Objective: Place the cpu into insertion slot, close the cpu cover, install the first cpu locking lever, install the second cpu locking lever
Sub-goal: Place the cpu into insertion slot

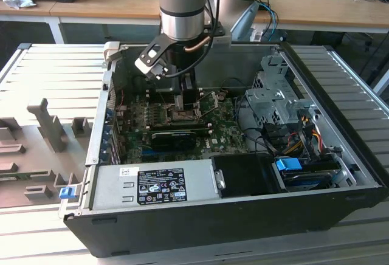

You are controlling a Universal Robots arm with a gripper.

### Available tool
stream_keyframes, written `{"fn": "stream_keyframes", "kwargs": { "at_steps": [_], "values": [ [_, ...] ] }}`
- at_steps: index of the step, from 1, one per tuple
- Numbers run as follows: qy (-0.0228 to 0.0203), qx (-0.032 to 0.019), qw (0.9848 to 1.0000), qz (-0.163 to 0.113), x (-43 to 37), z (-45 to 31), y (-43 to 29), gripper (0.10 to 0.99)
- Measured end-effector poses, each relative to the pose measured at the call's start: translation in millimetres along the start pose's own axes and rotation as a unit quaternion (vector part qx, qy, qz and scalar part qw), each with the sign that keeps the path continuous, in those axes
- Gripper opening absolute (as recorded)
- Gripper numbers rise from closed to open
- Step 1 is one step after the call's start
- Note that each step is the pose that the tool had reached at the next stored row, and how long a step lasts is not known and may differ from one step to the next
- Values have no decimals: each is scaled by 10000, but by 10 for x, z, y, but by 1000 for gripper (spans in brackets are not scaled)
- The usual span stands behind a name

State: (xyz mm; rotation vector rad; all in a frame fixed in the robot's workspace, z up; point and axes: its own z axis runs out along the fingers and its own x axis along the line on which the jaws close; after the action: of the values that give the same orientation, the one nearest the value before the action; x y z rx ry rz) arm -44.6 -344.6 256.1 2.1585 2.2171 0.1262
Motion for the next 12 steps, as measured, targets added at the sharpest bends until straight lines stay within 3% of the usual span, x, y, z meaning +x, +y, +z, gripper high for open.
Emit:
{"fn": "stream_keyframes", "kwargs": {
  "at_steps": [12],
  "values": [
    [1, 0, 10000, 1, -1, 57, -6, 525]
  ]
}}
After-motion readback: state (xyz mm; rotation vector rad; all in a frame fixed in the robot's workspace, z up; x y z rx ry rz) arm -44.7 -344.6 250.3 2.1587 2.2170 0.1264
